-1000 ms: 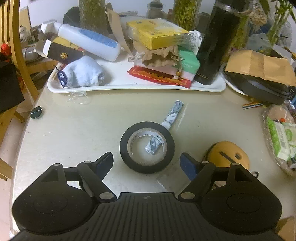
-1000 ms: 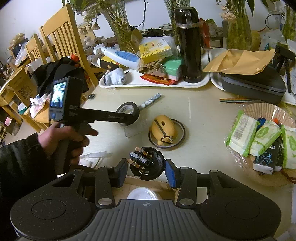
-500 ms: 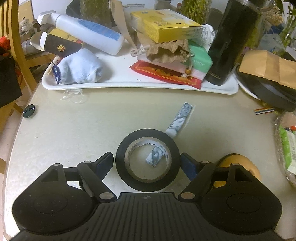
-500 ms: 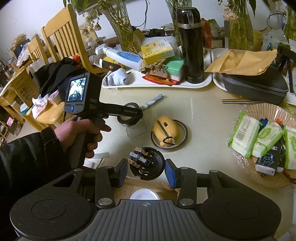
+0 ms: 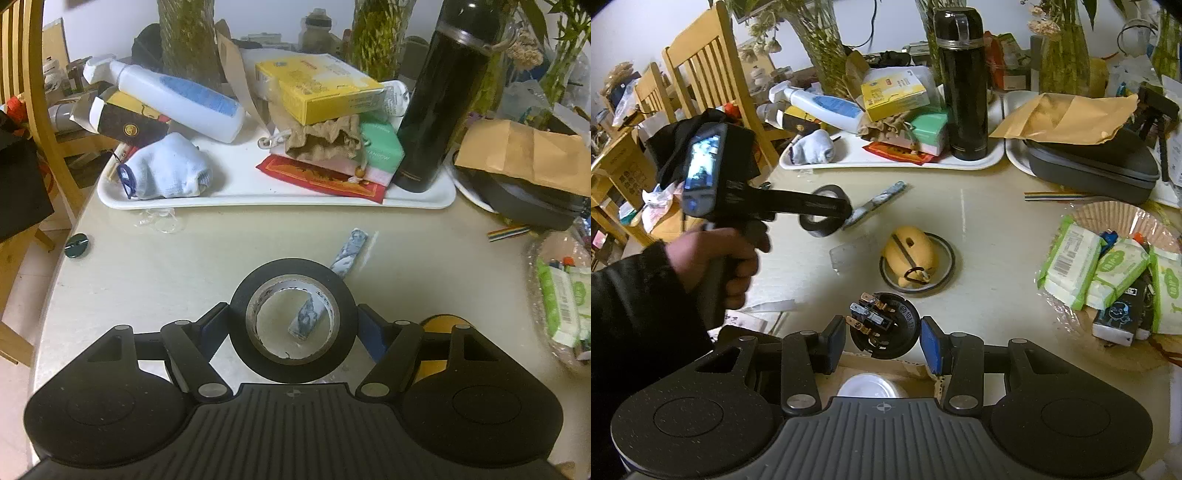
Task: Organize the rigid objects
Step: 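Close the left gripper on the black tape roll and lift it, then carry the plug and tape roll over the cardboard box with both grippers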
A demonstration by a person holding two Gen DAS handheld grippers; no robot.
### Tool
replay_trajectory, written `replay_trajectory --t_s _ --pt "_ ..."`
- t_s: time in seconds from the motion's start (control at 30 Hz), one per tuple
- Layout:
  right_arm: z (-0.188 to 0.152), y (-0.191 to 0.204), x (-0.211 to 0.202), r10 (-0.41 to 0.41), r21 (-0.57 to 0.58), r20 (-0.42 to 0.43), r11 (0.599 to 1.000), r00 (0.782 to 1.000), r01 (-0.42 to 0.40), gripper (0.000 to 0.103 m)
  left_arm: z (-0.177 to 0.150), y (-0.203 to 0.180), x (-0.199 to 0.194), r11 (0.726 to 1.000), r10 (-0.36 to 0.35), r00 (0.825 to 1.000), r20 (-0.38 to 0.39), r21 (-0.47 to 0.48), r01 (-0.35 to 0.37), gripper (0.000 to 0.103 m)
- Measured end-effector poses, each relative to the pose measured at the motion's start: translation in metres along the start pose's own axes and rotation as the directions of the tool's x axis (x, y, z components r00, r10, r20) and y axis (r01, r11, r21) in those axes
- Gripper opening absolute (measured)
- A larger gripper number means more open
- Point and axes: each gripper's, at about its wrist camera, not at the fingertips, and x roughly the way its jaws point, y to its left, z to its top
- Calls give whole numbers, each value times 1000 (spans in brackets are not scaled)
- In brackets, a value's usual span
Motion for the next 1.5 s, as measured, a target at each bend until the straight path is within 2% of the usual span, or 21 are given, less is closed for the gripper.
replay_trajectory --t_s 0.33,0.67,1.03,1.23,1.5 --pt "0 1 6 -61 -4 -6 998 998 61 47 -6 -10 -45 999 -6 999 37 43 5 72" --pt "0 3 7 -94 1 -7 996 996 94 47 -26 -12 -95 998 -23 996 91 63 17 72" --pt "-4 12 8 -63 -8 -25 998 998 63 47 -60 -10 -137 992 -109 989 99 78 101 72" --pt "-8 22 7 -42 -23 -34 999 999 41 47 -80 -6 -150 990 -124 989 86 74 118 72" --pt "-25 41 10 -16 -68 -89 998 996 10 47 -106 -7 -166 987 -132 988 81 107 123 72"
